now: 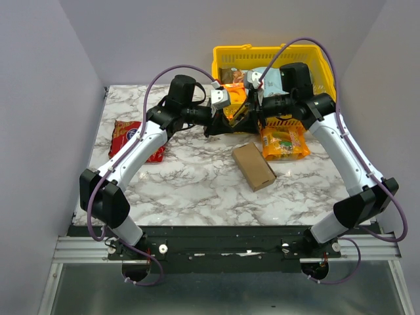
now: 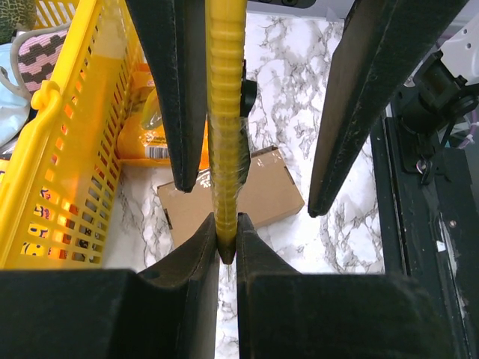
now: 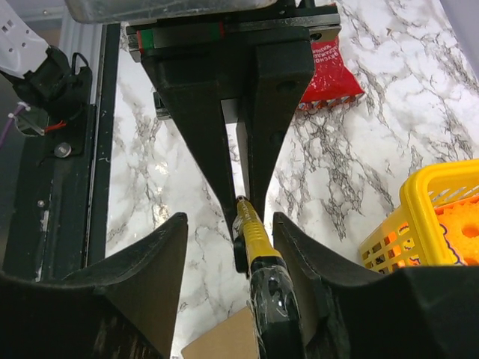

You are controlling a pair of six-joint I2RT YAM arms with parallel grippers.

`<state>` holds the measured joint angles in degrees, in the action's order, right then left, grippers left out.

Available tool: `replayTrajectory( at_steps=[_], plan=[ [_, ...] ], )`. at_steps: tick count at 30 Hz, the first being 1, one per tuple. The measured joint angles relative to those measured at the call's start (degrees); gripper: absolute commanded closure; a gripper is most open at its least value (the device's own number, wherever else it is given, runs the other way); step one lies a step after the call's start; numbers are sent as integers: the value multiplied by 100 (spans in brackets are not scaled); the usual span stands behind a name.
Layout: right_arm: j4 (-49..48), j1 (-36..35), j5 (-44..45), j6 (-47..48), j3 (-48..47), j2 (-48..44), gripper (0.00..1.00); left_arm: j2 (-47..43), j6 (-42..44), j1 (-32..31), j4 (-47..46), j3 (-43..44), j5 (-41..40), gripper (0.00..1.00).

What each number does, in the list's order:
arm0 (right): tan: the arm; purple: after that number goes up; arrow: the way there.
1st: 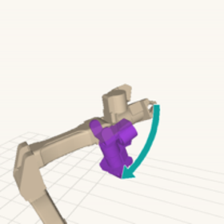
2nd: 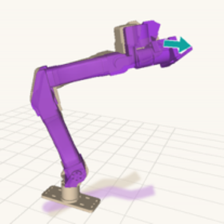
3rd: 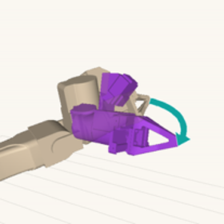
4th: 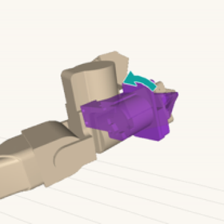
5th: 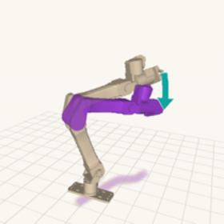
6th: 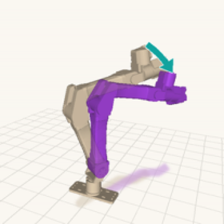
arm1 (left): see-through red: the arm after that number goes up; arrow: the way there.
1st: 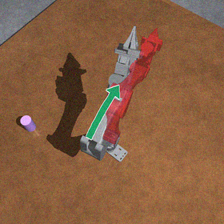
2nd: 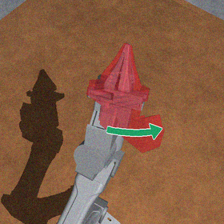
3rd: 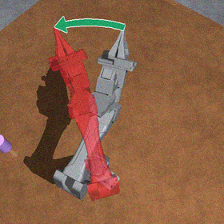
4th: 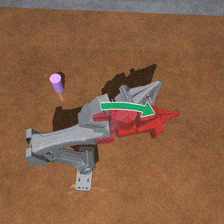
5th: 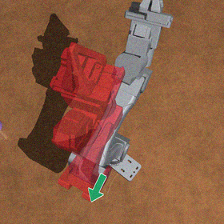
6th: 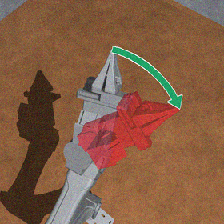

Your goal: Unpack the express box

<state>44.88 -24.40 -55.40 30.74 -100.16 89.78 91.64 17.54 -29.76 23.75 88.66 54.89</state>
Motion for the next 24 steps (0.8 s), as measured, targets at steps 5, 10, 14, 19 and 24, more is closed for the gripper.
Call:
replayTrajectory(
  at_steps=[5,10,14,19,24],
  plan=[
    [22,13,-9,35,0,-26,40,0,42,0,22,0,0,100],
    [33,15,-11,70,0,-44,41,0,50,0,37,0,0,100],
    [138,15,-13,151,-9,-44,43,0,48,0,37,0,0,100],
    [168,15,-24,184,-9,-44,43,0,44,0,35,0,0,100],
    [146,15,-17,160,-9,-52,41,0,44,0,35,0,0,100]
  ],
)
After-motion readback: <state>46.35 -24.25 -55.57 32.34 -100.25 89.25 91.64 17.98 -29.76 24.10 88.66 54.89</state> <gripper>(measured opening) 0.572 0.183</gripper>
